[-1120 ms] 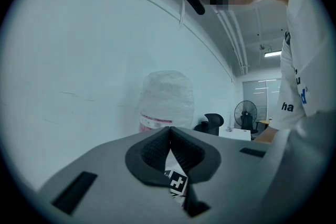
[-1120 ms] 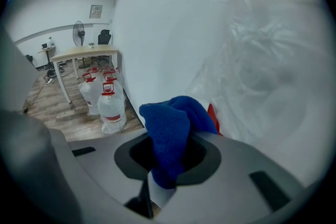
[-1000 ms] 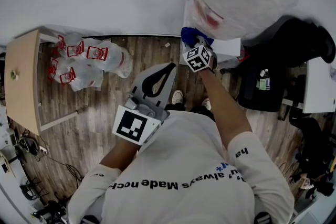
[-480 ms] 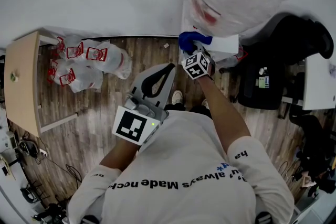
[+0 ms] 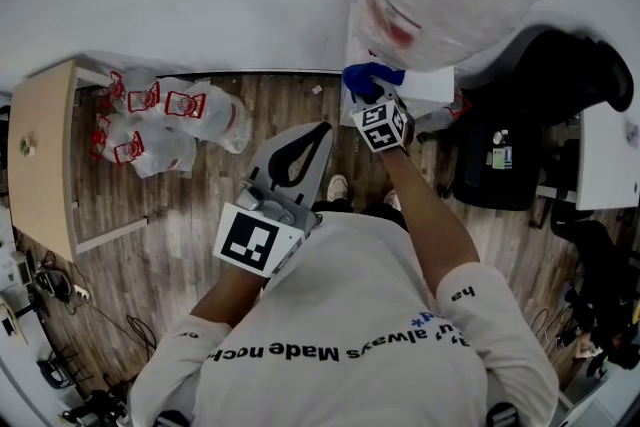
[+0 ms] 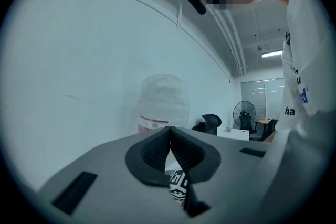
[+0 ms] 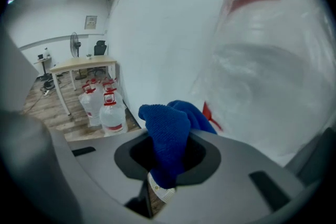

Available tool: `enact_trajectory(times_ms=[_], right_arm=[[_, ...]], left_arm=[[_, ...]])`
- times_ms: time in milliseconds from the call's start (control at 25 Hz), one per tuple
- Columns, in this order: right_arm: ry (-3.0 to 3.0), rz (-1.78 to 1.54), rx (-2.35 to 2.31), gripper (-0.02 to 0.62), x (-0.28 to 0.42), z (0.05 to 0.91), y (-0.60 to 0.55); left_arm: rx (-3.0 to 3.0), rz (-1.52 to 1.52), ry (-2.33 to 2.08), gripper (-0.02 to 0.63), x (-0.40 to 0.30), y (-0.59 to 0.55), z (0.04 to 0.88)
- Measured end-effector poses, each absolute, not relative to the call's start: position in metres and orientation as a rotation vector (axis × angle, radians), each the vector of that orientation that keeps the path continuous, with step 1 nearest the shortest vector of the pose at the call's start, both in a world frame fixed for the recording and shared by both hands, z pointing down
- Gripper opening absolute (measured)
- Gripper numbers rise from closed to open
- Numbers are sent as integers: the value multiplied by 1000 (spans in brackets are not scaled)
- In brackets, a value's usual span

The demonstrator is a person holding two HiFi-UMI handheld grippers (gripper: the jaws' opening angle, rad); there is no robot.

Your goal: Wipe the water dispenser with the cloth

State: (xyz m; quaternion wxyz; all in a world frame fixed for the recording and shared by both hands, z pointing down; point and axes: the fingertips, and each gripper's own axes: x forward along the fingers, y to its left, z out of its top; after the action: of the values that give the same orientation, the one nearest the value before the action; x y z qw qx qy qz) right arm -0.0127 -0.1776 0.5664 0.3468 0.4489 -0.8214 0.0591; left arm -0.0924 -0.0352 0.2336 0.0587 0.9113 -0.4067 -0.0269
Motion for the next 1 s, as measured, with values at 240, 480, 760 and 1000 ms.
enact_trajectory(times_ms=[240, 480, 760, 1000], right_arm=[[-2047, 127, 1329, 77, 28, 550, -203], [-1960, 205, 1347, 78, 59, 577, -212], [-1993, 239, 1347, 77, 59, 580, -218], [-1984, 219, 1331, 74, 58, 582, -214]], left_arm=[[2758, -91, -1218, 18, -89, -39, 234], [2762, -79, -1203, 20, -85, -44, 237], [2762, -79, -1197, 19, -85, -51, 238], [2762, -92, -1179, 20, -82, -49, 237]])
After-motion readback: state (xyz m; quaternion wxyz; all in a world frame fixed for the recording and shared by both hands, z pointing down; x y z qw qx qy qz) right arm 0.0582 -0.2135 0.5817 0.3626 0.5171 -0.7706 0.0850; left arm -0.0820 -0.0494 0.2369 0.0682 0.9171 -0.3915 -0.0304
